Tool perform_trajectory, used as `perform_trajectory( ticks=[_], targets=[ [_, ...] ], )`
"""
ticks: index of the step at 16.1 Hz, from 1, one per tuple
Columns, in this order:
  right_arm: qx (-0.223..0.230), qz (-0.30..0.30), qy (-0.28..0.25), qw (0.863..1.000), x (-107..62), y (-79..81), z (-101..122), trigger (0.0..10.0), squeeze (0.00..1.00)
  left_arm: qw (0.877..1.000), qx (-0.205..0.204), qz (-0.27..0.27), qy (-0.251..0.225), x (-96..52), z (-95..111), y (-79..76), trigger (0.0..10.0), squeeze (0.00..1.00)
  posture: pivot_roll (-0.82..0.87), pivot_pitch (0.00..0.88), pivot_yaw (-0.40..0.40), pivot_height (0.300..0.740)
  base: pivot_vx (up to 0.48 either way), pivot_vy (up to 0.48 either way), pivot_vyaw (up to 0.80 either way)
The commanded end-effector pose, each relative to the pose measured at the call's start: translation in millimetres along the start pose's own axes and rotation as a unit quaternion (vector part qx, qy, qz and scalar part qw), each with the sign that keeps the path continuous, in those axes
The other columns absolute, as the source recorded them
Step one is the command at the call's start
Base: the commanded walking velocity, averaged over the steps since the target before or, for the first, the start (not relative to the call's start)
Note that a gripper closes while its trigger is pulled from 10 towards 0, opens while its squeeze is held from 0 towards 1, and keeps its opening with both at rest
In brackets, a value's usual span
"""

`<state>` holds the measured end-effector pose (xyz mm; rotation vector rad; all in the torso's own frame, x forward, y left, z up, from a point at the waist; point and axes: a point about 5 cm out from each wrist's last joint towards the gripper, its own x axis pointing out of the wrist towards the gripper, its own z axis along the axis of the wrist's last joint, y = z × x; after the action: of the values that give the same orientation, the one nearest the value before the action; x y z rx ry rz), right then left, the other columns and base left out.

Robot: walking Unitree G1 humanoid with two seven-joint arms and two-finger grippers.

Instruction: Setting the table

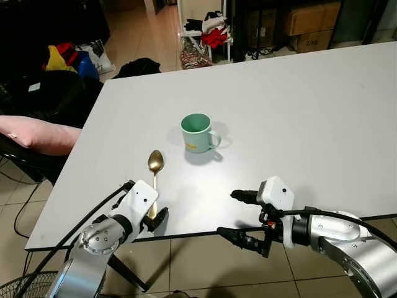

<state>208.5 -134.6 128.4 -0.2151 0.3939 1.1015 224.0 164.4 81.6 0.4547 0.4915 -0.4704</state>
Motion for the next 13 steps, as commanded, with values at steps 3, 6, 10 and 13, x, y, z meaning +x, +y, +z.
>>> perform_trajectory(
  ticks=[3,6,10,13],
  targets=[
    [-0.007,0.009,0.004,1.0,-0.5,0.2,0.1,10.0,0.0,1.0,0.004,0.017,0.013,-3.2,-7.1,6.2,10.0,0.0,-0.01,0.0,0.159,0.74,0.0,0.0,0.0],
    [-0.006,0.017,0.005,1.0,-0.7,1.5,-0.2,10.0,0.0,1.0,0.004,0.02,0.017,-4.1,-8.6,7.4,10.0,0.0,0.0,0.0,0.159,0.74,0.0,0.0,0.0],
    [-0.007,0.023,0.005,1.0,-1.2,1.8,-0.3,10.0,0.0,1.0,0.001,0.023,0.021,-6.3,-12.0,8.2,10.0,0.0,0.0,0.0,0.155,0.74,0.0,0.0,0.0],
    [-0.007,0.025,0.005,1.0,-1.5,1.5,0.4,10.0,0.0,0.999,-0.001,0.028,0.027,-8.5,-15.2,9.4,10.0,0.0,0.01,0.0,0.152,0.74,0.0,0.0,0.0]
  ],
)
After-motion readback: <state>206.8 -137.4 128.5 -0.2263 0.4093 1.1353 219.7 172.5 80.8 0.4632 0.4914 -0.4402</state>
